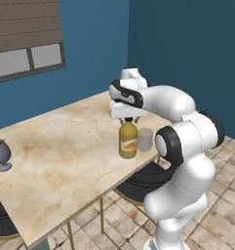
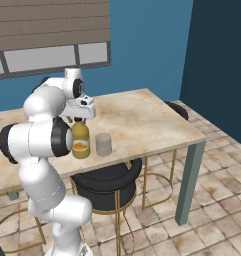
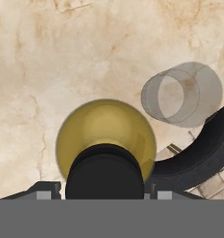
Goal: There is a wine glass and glass cup on the dining counter. Place the wine bottle next to the wine glass and the juice bottle next to the glass cup.
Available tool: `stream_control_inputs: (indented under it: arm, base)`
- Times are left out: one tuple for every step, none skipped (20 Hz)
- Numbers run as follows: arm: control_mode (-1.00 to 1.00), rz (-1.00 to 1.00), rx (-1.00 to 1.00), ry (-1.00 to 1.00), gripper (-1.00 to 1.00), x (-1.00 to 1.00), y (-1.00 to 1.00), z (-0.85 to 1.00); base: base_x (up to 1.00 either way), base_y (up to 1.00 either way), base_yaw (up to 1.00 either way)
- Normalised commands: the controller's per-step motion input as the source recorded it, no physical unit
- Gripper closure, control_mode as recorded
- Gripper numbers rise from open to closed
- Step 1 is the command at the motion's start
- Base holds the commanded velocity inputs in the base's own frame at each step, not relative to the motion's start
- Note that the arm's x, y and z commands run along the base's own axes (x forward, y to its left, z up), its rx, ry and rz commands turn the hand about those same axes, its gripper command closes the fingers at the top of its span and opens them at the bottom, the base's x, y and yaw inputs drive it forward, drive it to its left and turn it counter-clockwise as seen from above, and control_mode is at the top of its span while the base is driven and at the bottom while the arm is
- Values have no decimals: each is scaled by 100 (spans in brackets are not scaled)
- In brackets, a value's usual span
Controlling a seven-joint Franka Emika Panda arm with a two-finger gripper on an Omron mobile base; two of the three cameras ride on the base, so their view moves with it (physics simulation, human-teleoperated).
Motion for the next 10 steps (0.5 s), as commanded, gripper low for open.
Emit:
stream_control_inputs:
  arm:
    - [-100,0,0,0,100,3,-6,-20]
    - [-100,0,0,0,100,0,-4,-23]
    - [-100,0,0,0,100,0,-1,-29]
    - [-100,0,-1,0,100,-3,-2,-29]
    - [-100,0,-1,0,100,-8,0,-32]
    - [-100,0,-2,0,100,-10,0,-35]
    - [-100,0,-2,0,100,-10,0,-33]
    - [-100,0,0,0,100,-13,0,-33]
    - [-100,0,0,0,100,-18,0,-35]
    - [-100,0,0,0,-100,-22,0,-37]
  base:
    - [0,0,0]
    - [0,0,0]
    - [0,0,0]
    - [0,0,0]
    - [0,0,0]
    - [0,0,0]
    - [0,0,0]
    - [0,0,0]
    - [0,0,0]
    - [0,0,0]
